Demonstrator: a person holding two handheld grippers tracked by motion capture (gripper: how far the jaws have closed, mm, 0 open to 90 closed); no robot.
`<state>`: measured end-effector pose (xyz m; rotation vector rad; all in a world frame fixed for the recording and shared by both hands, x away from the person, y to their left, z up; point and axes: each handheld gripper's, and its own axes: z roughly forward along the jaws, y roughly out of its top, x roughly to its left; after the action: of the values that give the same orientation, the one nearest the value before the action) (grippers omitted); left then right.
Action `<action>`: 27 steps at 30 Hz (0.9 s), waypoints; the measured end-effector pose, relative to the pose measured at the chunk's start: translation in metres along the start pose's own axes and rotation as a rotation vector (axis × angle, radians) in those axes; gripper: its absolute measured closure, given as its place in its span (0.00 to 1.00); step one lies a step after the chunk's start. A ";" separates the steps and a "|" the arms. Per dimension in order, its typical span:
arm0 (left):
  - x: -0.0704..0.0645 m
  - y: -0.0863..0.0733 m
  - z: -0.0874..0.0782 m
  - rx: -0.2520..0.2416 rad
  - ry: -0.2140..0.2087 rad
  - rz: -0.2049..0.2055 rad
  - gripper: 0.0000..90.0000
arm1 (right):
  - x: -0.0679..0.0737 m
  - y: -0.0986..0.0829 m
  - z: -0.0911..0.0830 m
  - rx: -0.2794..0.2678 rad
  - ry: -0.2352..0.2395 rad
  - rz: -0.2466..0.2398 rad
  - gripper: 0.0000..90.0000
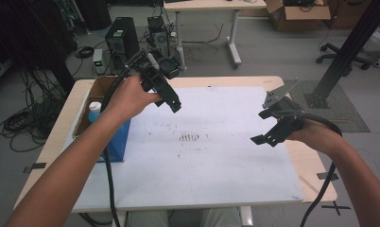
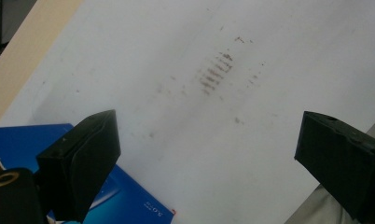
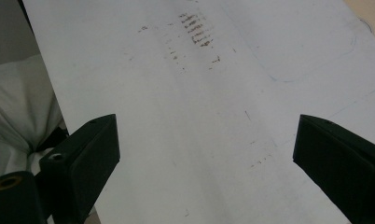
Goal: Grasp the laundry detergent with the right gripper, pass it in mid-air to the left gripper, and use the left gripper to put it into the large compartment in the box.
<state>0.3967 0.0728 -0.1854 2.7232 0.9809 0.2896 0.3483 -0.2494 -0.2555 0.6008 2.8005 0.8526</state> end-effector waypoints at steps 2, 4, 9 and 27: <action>-0.001 0.004 0.003 0.004 -0.004 0.016 0.08 | 0.000 -0.001 0.000 -0.001 -0.001 0.005 0.07; -0.002 0.007 0.006 0.006 -0.011 0.031 0.08 | 0.000 -0.001 -0.001 -0.001 -0.002 0.007 0.08; -0.003 0.013 0.012 0.007 -0.024 0.070 0.08 | -0.001 -0.003 -0.001 0.003 -0.005 0.017 0.08; -0.002 0.016 0.020 0.022 -0.053 0.184 0.09 | 0.006 0.004 -0.002 0.005 0.004 -0.002 0.08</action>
<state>0.4101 0.0564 -0.1998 2.8296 0.7255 0.2388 0.3432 -0.2446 -0.2519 0.5981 2.8068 0.8479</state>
